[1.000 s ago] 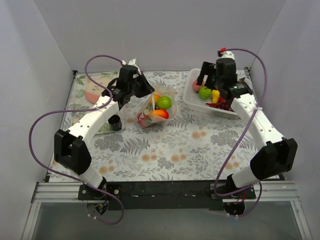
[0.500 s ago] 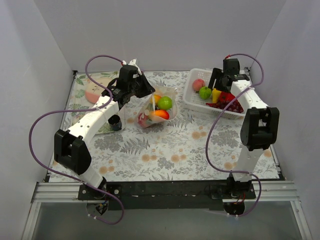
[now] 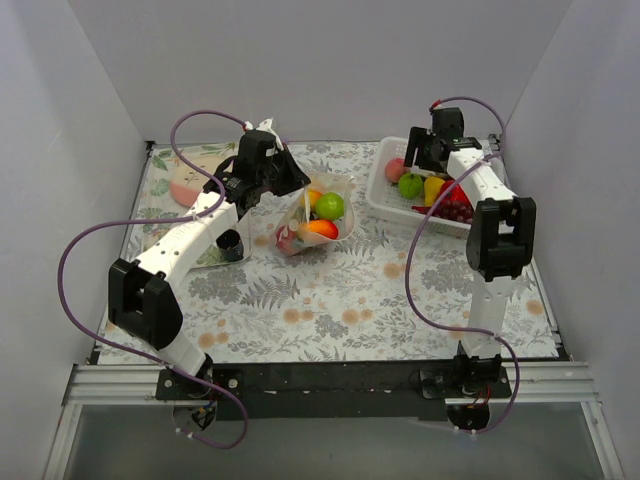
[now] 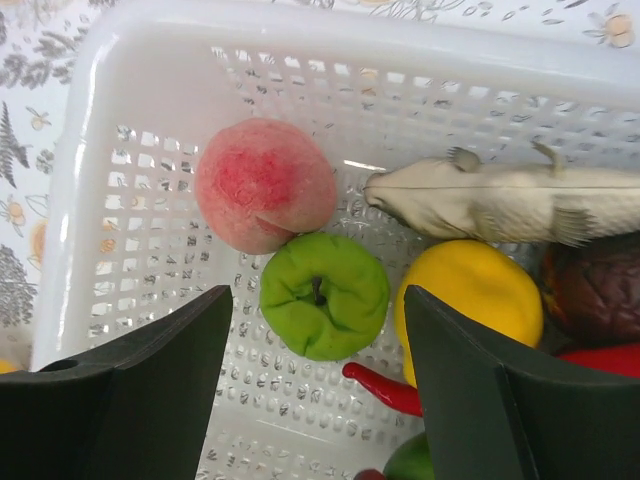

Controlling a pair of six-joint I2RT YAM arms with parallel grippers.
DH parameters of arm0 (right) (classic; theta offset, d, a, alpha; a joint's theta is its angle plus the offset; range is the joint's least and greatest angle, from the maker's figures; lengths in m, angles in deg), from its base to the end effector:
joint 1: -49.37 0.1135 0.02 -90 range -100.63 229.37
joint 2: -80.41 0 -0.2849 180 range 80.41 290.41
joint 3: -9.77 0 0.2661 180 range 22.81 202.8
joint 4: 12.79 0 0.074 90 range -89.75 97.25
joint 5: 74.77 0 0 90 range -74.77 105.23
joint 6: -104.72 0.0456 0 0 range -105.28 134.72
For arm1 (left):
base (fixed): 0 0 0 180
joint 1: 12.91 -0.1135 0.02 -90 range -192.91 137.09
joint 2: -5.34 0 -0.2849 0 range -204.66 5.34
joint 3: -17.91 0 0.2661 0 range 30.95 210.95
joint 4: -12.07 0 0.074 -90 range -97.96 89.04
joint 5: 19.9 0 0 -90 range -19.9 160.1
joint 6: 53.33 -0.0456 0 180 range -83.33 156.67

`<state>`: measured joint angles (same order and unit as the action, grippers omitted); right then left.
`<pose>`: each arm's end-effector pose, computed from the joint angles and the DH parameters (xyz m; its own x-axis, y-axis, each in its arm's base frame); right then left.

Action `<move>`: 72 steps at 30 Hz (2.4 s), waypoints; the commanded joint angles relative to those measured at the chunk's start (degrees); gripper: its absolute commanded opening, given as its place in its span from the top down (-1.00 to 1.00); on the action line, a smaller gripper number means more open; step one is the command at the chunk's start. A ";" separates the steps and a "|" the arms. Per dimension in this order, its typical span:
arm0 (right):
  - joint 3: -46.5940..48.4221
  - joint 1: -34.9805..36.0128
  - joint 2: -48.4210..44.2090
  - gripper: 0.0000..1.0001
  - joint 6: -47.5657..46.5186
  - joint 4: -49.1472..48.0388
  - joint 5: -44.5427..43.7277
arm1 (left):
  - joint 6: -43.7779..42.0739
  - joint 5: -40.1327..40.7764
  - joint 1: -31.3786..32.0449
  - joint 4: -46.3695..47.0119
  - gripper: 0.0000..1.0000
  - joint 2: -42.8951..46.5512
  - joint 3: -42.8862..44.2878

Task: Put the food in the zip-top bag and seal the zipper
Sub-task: Pick up the fake fruit from the bin, then place the fake fruit in the zipper food storage bag.

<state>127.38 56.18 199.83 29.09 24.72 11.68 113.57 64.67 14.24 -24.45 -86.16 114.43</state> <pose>0.5150 0.0587 0.2775 -0.6271 0.1746 -0.7592 0.0876 0.9842 0.1540 0.3489 -0.1838 0.3592 -0.6178 -0.7729 -0.1451 -0.3336 0.4247 -0.8417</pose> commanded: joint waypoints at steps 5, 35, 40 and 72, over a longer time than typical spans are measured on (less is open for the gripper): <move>4.14 0.49 4.86 -0.63 -10.05 -1.19 7.50 | -0.88 -0.63 -0.26 0.11 1.00 1.86 2.38; 9.06 4.18 3.46 0.35 -9.54 9.45 -0.93 | -1.32 0.69 -0.26 -1.12 1.00 2.12 2.74; 6.45 4.09 -3.46 0.41 -7.17 11.48 -1.54 | -0.27 1.04 -0.26 -0.95 1.00 1.68 2.65; -6.41 33.09 -23.27 -0.83 -0.74 7.00 -0.06 | 2.20 0.69 -0.97 -0.51 1.00 0.10 2.12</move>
<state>120.06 89.43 176.90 28.72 34.59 8.09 115.56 65.24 13.74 -26.22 -87.26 116.07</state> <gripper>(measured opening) 0.885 0.018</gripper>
